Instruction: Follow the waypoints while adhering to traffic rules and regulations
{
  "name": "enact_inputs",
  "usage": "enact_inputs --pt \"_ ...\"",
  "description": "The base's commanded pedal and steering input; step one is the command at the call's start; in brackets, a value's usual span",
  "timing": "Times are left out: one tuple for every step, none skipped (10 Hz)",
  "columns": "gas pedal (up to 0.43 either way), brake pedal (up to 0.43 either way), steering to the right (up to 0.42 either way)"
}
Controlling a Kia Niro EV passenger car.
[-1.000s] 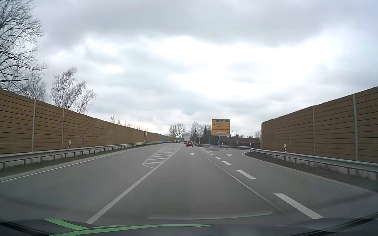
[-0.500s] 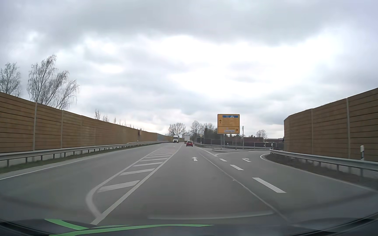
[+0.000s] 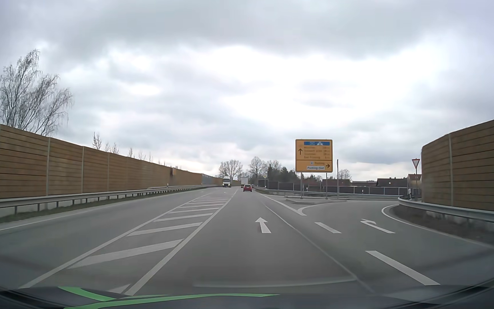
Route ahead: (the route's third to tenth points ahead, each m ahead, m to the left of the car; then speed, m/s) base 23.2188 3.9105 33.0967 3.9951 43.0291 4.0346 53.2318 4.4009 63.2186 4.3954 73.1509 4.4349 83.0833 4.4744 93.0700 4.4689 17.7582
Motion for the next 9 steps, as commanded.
enact_inputs --pt "0.189 0.000 0.001" --pt "0.189 0.000 0.001" --pt "0.189 0.000 0.001" --pt "0.189 0.000 0.001" --pt "0.189 0.000 0.001" --pt "0.189 0.000 0.001" --pt "0.189 0.000 0.001" --pt "0.189 0.000 0.001" --pt "0.189 0.000 0.001"
